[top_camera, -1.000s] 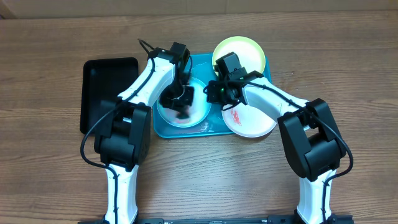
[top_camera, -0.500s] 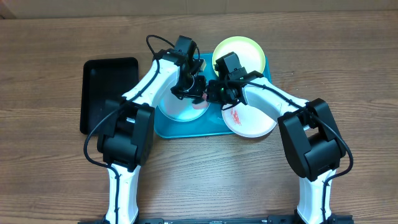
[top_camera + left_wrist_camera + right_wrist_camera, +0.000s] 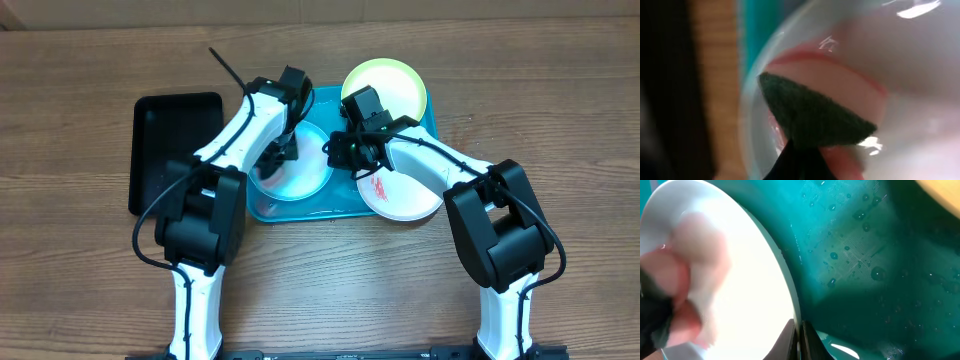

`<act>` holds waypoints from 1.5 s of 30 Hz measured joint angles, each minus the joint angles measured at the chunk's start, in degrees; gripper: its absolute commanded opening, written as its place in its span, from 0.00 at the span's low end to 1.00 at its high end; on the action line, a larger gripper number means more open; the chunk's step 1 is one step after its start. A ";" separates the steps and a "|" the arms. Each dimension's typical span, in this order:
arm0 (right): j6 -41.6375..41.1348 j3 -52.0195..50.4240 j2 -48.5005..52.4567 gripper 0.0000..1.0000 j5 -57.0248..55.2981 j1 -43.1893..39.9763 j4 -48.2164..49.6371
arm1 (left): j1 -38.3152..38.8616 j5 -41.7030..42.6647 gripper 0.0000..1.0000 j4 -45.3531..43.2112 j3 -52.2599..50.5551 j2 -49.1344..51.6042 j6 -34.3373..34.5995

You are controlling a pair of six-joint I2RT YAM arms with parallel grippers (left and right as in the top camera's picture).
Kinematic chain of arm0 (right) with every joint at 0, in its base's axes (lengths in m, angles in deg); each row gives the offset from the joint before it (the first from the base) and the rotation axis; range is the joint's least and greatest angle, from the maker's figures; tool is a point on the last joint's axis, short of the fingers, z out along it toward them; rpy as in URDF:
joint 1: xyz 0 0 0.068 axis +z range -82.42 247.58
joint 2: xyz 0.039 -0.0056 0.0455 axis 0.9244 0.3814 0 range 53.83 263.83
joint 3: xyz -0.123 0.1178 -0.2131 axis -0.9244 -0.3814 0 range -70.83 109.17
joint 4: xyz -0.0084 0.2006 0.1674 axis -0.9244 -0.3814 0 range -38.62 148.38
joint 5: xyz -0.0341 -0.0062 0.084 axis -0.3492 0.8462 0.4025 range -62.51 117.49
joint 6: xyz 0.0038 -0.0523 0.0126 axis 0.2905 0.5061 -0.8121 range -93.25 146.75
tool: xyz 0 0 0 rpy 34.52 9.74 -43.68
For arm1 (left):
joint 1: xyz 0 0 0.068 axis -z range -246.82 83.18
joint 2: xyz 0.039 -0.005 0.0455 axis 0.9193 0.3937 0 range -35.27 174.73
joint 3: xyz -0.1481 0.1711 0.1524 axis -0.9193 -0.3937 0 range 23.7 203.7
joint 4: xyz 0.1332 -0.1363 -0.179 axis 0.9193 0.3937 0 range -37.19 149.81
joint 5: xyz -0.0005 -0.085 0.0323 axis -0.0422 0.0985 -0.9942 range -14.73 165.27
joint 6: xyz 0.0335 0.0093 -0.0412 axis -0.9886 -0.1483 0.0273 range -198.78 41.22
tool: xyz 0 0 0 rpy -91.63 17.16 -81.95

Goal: Clean dirty plates on tray and stack at the side
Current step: 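Scrub the light-blue plate with the sponge in the left gripper, then lift the light-blue plate with right gripper and carry it right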

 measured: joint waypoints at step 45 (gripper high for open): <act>6.47 12.63 -17.22 0.04 -41.38 7.76 -29.18 | -7.32 17.86 0.04 15.47 35.43 1.40 -11.34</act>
